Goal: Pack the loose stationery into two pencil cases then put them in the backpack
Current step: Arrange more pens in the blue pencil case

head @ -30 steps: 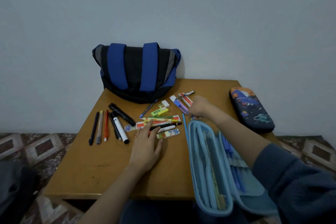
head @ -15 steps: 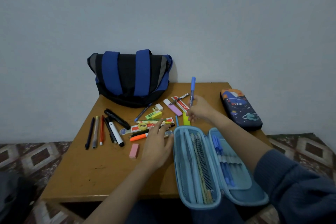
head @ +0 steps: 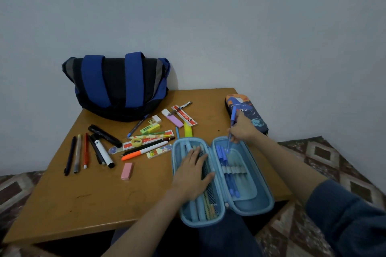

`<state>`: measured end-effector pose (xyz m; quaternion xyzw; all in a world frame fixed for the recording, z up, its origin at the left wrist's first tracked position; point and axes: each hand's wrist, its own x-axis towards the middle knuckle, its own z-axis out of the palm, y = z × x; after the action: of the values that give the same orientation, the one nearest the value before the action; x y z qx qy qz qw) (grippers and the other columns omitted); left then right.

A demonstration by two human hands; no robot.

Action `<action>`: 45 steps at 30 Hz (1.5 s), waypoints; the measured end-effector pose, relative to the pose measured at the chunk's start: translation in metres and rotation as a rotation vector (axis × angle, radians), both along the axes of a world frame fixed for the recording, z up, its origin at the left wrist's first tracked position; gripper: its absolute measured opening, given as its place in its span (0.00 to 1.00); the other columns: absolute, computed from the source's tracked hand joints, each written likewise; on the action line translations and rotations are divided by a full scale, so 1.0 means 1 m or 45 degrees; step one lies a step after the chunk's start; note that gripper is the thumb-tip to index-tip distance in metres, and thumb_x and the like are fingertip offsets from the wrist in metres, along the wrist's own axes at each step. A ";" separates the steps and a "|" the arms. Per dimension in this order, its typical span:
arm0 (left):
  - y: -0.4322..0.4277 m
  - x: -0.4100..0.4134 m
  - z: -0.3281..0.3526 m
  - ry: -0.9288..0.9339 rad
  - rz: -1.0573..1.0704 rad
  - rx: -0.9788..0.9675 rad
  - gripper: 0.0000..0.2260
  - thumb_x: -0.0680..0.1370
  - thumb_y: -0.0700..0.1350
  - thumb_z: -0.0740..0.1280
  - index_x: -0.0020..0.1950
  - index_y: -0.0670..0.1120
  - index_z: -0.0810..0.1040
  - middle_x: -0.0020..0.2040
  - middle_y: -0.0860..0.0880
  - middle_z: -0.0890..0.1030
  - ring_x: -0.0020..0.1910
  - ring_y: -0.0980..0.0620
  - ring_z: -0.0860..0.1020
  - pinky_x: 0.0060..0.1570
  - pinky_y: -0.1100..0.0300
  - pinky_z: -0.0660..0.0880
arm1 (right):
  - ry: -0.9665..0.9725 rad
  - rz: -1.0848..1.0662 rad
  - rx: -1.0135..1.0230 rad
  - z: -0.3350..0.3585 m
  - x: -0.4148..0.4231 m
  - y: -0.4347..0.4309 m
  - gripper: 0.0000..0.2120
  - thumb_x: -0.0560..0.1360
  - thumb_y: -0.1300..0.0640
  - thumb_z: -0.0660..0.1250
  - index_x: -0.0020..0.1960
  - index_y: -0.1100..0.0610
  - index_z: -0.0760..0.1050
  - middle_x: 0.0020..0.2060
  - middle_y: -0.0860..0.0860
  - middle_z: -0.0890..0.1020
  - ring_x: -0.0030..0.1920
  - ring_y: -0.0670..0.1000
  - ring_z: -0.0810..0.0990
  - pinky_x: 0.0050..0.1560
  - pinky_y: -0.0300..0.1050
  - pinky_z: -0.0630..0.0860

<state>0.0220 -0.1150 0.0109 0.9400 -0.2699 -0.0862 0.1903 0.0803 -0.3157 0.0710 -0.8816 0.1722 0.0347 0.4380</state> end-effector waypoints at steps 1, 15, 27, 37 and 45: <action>-0.001 -0.001 -0.004 -0.044 -0.014 0.073 0.29 0.80 0.61 0.50 0.77 0.50 0.48 0.78 0.50 0.41 0.76 0.52 0.39 0.73 0.56 0.40 | 0.020 0.025 0.002 -0.002 -0.003 -0.004 0.27 0.74 0.71 0.60 0.68 0.58 0.54 0.48 0.70 0.77 0.36 0.62 0.78 0.37 0.57 0.78; 0.001 -0.006 -0.013 -0.141 -0.014 0.109 0.28 0.81 0.60 0.46 0.77 0.51 0.43 0.77 0.50 0.36 0.74 0.54 0.34 0.71 0.58 0.35 | 0.013 0.194 0.070 -0.009 -0.016 -0.009 0.32 0.70 0.74 0.66 0.68 0.54 0.59 0.33 0.61 0.76 0.26 0.54 0.77 0.30 0.48 0.78; 0.001 -0.006 -0.014 -0.153 -0.027 0.102 0.28 0.81 0.60 0.46 0.77 0.51 0.43 0.76 0.50 0.35 0.71 0.57 0.31 0.70 0.59 0.34 | 0.069 0.154 0.015 -0.017 -0.013 -0.008 0.18 0.75 0.69 0.62 0.63 0.58 0.69 0.36 0.59 0.79 0.21 0.45 0.77 0.23 0.37 0.74; 0.000 -0.006 -0.013 -0.156 -0.029 0.122 0.28 0.81 0.60 0.46 0.77 0.51 0.42 0.76 0.50 0.35 0.71 0.56 0.30 0.70 0.59 0.33 | 0.263 0.238 0.049 -0.022 -0.025 -0.005 0.10 0.72 0.71 0.67 0.52 0.62 0.74 0.35 0.58 0.79 0.31 0.51 0.78 0.31 0.40 0.79; 0.001 -0.007 -0.014 -0.155 -0.024 0.107 0.28 0.81 0.60 0.46 0.77 0.51 0.42 0.76 0.50 0.35 0.71 0.57 0.31 0.71 0.59 0.34 | 0.152 0.175 0.001 -0.020 -0.021 -0.005 0.09 0.72 0.69 0.66 0.37 0.59 0.72 0.28 0.54 0.77 0.23 0.44 0.76 0.26 0.36 0.72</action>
<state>0.0154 -0.1145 -0.0033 0.9481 -0.2859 -0.0418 0.1330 0.0591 -0.3202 0.0507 -0.8876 0.1371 0.1172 0.4238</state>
